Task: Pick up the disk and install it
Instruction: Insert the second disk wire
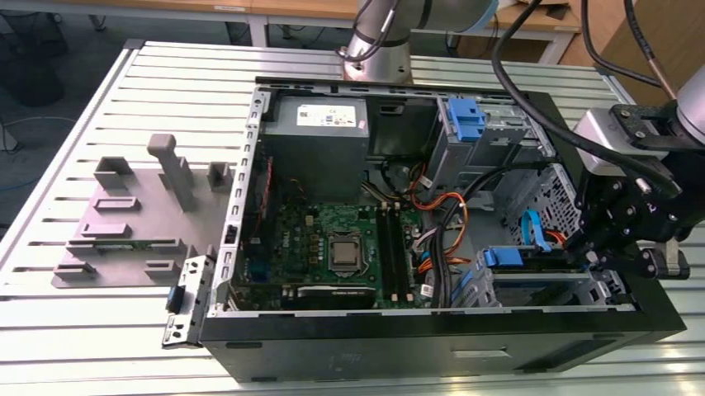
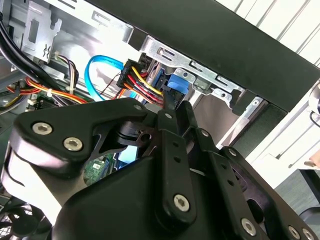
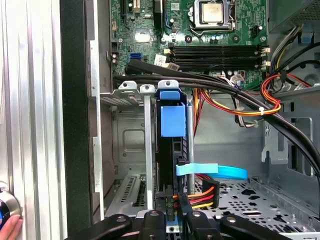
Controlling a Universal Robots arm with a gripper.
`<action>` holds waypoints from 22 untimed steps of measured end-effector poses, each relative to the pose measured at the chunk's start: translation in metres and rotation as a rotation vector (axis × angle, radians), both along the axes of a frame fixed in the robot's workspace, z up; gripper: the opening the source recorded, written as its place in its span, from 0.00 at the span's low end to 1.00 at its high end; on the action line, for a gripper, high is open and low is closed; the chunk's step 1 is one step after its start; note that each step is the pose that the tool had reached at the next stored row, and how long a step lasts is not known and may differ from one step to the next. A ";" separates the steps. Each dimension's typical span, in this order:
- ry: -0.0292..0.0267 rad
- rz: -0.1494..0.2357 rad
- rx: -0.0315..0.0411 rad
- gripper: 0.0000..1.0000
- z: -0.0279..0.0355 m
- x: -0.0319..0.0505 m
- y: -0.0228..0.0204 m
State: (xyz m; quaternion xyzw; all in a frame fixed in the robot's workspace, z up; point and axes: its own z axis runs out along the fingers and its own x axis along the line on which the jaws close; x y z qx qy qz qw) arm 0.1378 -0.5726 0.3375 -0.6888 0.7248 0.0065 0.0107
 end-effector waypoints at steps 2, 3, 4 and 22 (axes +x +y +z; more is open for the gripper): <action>0.0000 0.000 -0.0002 0.24 -0.0016 0.0000 0.0000; 0.0000 0.000 -0.0003 0.24 -0.0023 -0.0001 0.0000; 0.0000 0.000 -0.0004 0.24 -0.0026 -0.0001 0.0000; -0.0001 0.000 -0.0005 0.16 -0.0032 -0.0002 0.0000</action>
